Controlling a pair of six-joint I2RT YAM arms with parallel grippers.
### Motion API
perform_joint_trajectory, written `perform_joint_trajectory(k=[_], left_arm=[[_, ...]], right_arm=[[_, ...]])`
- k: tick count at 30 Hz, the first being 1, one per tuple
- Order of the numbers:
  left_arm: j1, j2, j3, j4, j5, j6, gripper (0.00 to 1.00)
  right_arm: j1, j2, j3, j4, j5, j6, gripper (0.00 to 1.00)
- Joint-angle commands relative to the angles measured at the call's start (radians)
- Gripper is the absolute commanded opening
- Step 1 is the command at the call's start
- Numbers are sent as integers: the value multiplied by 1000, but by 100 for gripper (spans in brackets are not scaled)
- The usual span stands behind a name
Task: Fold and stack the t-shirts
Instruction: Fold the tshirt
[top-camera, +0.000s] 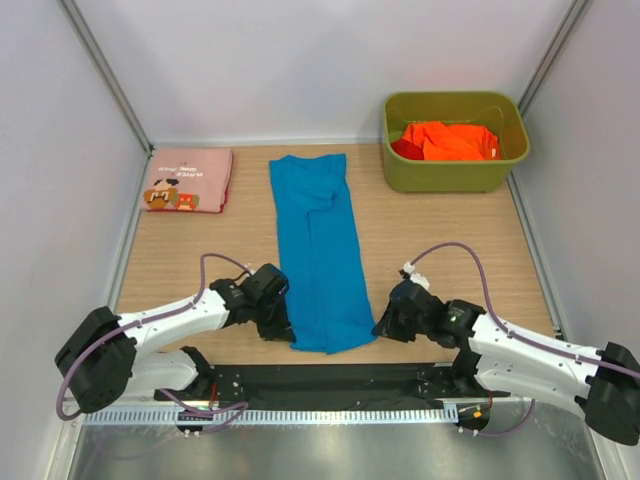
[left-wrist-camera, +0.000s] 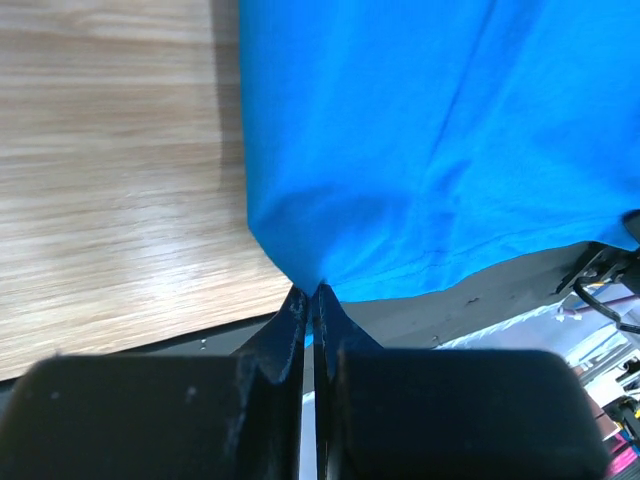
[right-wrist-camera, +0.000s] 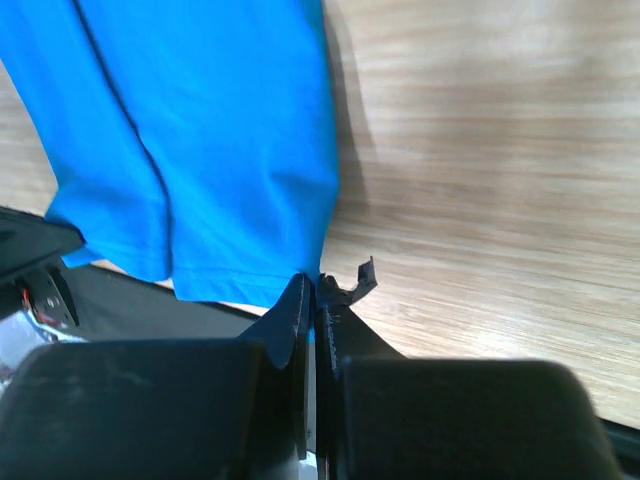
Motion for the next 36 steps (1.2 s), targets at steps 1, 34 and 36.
perform_joint_trajectory(k=[1, 34, 36], left_arm=[[19, 37, 62, -18, 4, 38, 0], [610, 749, 895, -188, 223, 356, 0], [616, 772, 934, -192, 232, 356, 0]], right_arm=[[7, 57, 108, -48, 99, -18, 1], [-419, 1023, 1062, -14, -125, -549, 1], [-424, 1043, 1089, -11, -113, -549, 1]])
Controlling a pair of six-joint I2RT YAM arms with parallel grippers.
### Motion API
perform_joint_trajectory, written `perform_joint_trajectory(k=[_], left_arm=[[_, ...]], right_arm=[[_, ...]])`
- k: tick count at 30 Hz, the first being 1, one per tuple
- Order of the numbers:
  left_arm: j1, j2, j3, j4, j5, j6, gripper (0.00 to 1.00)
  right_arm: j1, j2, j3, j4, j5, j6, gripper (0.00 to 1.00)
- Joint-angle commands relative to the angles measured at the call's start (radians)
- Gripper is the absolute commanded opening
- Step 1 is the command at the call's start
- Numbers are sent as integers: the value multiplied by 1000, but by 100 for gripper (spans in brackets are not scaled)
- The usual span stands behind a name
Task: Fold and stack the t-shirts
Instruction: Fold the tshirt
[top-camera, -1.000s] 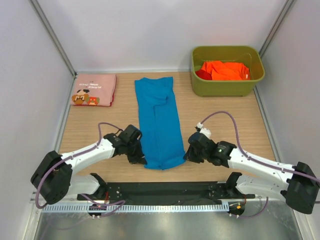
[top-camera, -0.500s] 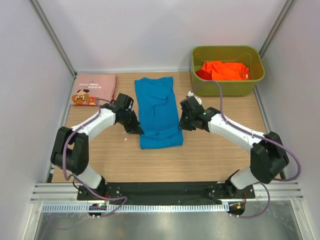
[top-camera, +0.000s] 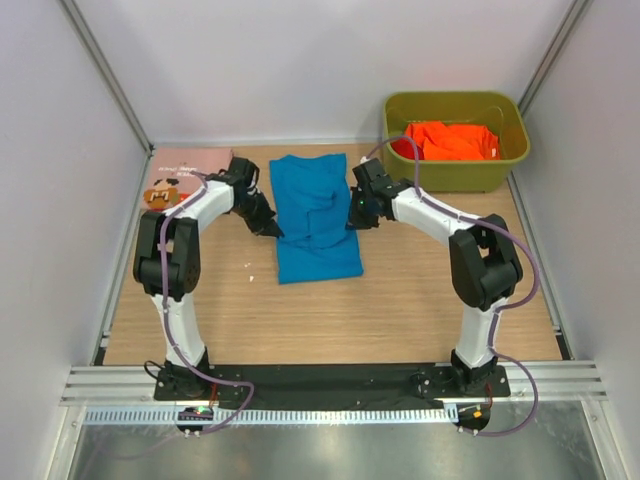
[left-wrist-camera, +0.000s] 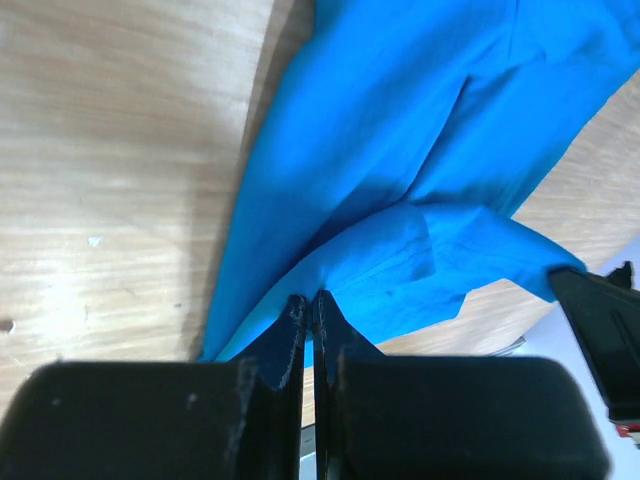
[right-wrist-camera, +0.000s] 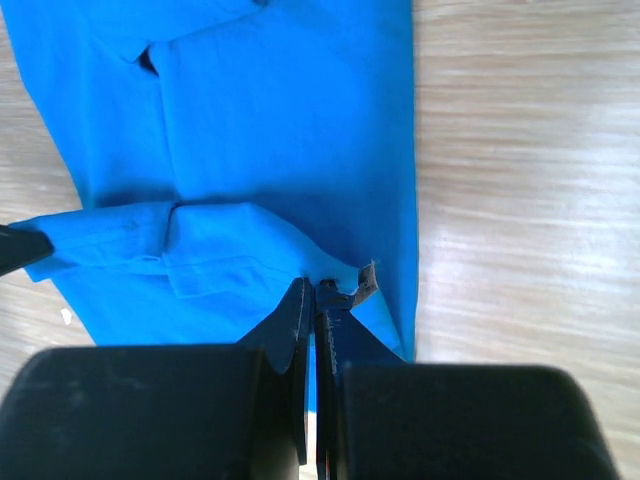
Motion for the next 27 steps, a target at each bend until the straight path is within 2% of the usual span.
perform_joint_trajectory(k=[1, 22, 25, 27], left_arm=[[13, 38, 85, -27, 47, 20, 0], [59, 228, 336, -133, 31, 37, 0], [60, 245, 350, -138, 28, 36, 6], [63, 245, 358, -148, 15, 46, 14]], right_arm=[[0, 22, 74, 9, -22, -38, 1], [-82, 156, 189, 62, -70, -16, 2], [-86, 185, 206, 76, -67, -15, 5], [-88, 193, 209, 84, -68, -15, 9]])
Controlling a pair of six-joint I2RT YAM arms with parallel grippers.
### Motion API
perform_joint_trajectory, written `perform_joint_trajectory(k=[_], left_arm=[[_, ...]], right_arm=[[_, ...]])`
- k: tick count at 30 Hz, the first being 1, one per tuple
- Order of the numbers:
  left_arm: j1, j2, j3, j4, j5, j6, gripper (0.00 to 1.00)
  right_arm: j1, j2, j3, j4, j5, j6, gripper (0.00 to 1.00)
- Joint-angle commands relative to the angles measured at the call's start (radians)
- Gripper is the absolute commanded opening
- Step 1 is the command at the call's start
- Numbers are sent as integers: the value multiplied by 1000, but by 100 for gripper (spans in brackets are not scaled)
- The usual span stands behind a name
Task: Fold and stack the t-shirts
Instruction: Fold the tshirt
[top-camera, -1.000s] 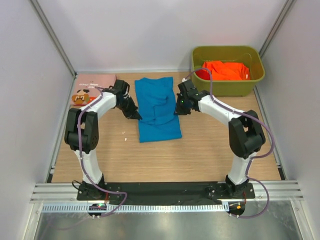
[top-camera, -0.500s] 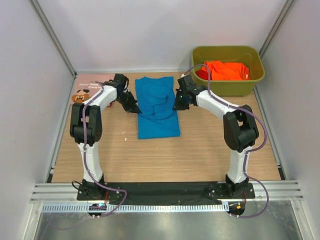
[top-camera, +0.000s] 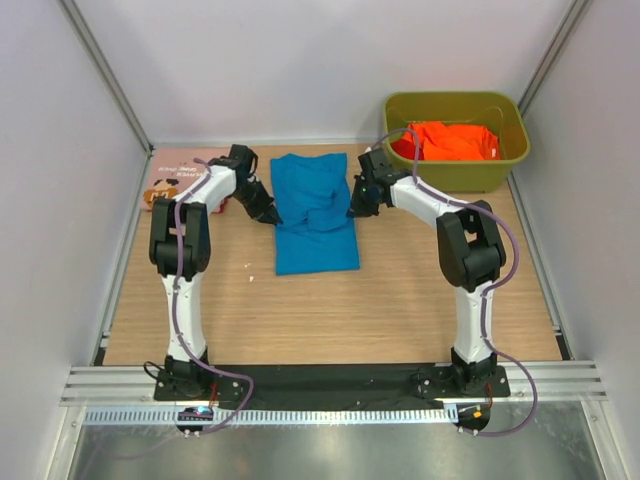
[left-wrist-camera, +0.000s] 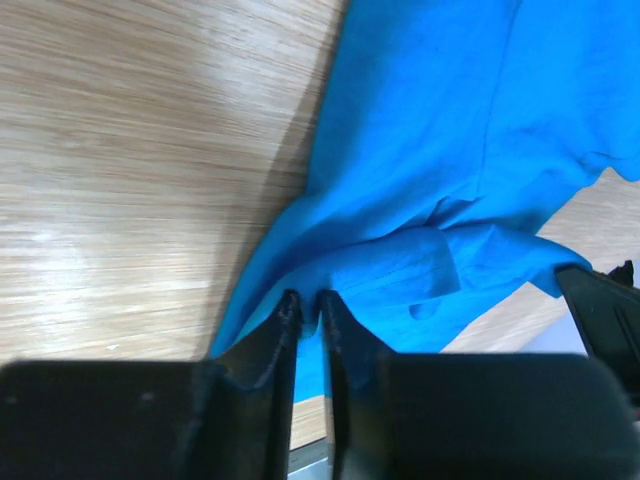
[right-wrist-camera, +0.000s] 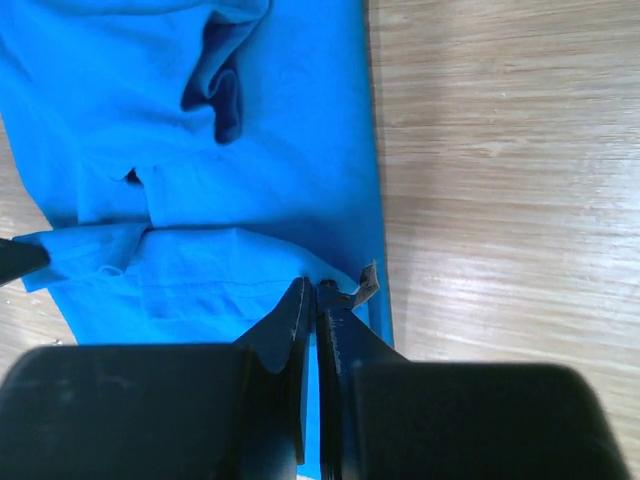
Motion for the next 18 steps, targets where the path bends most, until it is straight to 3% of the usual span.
perform_joint_trajectory(k=[1, 11, 18], left_arm=[[17, -5, 52, -35, -10, 21, 17], [25, -154, 2, -34, -160, 50, 32], [-59, -265, -158, 9, -206, 85, 31]], right_arm=[[-8, 7, 48, 53, -18, -5, 12], [-20, -18, 91, 74, -21, -6, 37], [-20, -62, 4, 102, -44, 21, 38]])
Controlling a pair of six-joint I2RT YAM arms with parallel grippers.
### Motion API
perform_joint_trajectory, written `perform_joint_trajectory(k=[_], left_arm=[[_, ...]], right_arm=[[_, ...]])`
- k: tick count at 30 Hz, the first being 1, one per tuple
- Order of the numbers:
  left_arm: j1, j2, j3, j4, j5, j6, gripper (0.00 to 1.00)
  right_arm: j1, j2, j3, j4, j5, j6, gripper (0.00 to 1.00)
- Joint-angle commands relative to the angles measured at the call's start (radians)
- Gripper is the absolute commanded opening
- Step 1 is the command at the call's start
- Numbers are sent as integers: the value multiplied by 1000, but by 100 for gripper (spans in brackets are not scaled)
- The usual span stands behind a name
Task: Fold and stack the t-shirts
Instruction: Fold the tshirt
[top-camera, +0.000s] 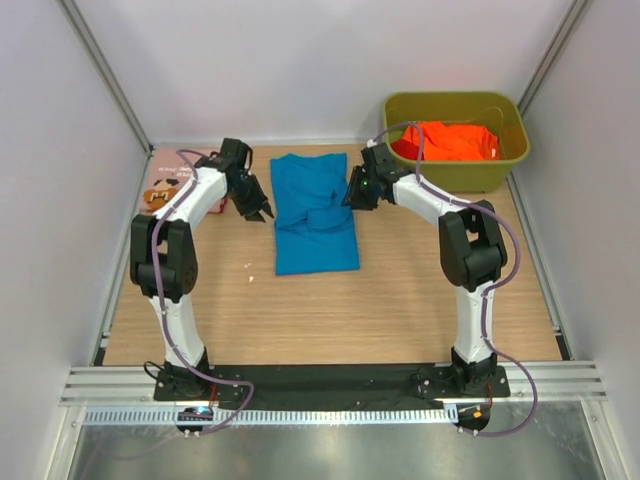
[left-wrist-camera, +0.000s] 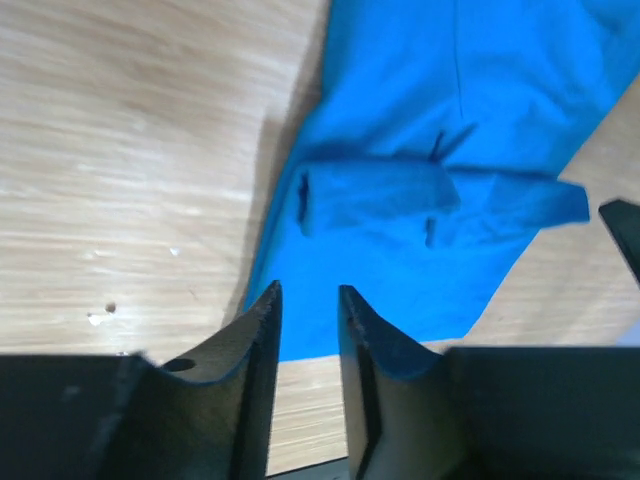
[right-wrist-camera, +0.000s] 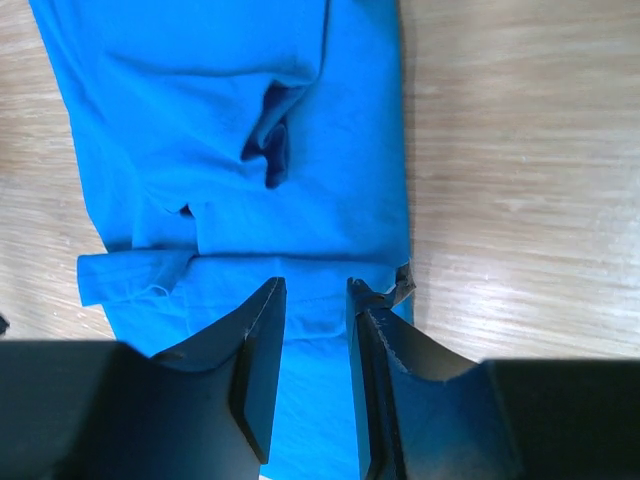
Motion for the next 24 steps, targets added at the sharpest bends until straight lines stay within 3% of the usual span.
perform_joint_trajectory(k=[1, 2, 8, 13, 24], left_arm=[[-66, -57, -65, 22, -42, 38, 28], [-74, -58, -77, 30, -44, 39, 21], [-144, -34, -108, 39, -82, 41, 4], [-170, 12, -91, 51, -99, 35, 0], [-169, 115, 7, 28, -151, 55, 0]], right_arm=[[-2, -94, -41, 38, -12, 14, 38], [-2, -103, -52, 37, -9, 10, 36], [28, -174, -141, 40, 49, -30, 19], [67, -168, -232, 158, 47, -44, 5], [107, -97, -230, 206, 93, -52, 1]])
